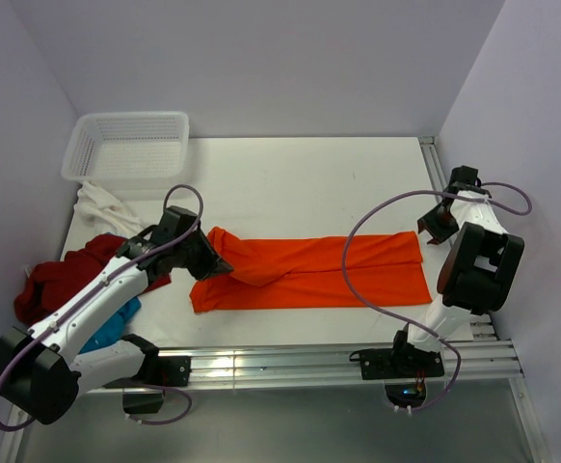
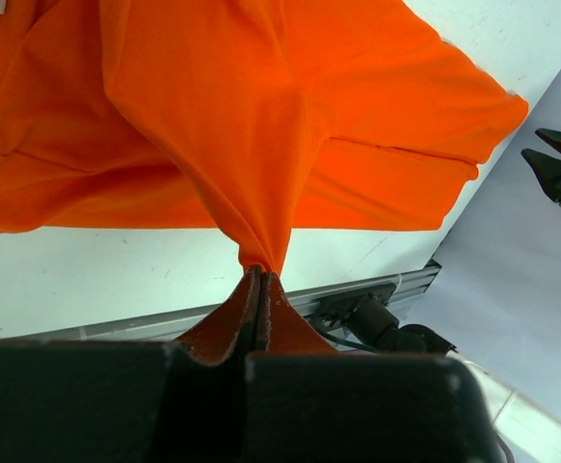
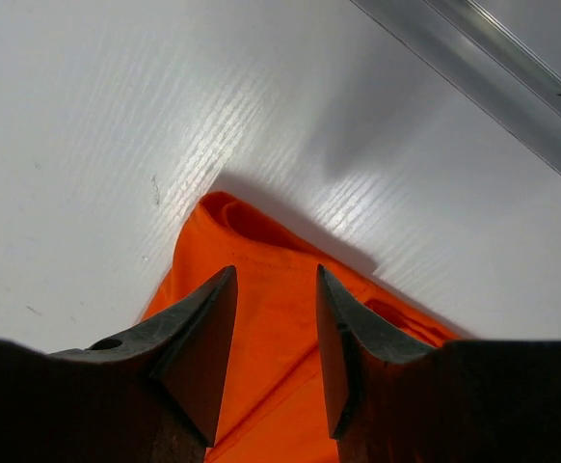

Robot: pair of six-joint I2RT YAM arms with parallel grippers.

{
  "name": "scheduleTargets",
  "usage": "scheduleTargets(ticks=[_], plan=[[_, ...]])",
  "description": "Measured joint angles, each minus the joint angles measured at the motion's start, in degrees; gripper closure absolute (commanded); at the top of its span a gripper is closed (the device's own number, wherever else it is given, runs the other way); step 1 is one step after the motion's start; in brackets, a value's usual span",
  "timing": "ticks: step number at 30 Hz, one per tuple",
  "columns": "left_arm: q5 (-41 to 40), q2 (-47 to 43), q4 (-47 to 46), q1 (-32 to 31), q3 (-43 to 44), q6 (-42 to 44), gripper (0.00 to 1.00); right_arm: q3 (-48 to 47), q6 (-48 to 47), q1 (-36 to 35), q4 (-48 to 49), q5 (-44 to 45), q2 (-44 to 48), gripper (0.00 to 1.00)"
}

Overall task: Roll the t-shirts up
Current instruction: Fold the tshirt

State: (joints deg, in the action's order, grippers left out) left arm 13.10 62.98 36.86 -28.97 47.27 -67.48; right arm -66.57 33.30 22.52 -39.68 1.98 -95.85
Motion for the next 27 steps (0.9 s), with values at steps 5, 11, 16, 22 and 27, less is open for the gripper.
scheduleTargets(ticks=[5, 11, 16, 22, 27], plan=[[0.1, 0.2, -0.2, 0.0, 0.3, 0.7, 1.0, -0.3, -0.4, -1.6, 1.5, 0.7, -2.0, 0.51], [0.2, 0.3, -0.2, 0.0, 0.3, 0.9, 1.0, -0.7, -0.4, -3.0, 2.9, 0.9, -2.9, 0.51], [0.1, 0.3, 0.0, 0.0, 0.4, 0.9, 1.0, -2.1, -0.3, -3.7, 3.5, 1.5, -6.4, 0.52], [0.1, 0.3, 0.7, 0.0, 0.6, 1.1, 1.0, -2.7, -0.4, -3.7, 3.3, 1.7, -8.5, 0.74], [0.1, 0.2, 0.7, 0.0, 0.6, 1.1, 1.0, -2.8, 0.4, -3.8, 3.2, 1.9, -8.5, 1.0]])
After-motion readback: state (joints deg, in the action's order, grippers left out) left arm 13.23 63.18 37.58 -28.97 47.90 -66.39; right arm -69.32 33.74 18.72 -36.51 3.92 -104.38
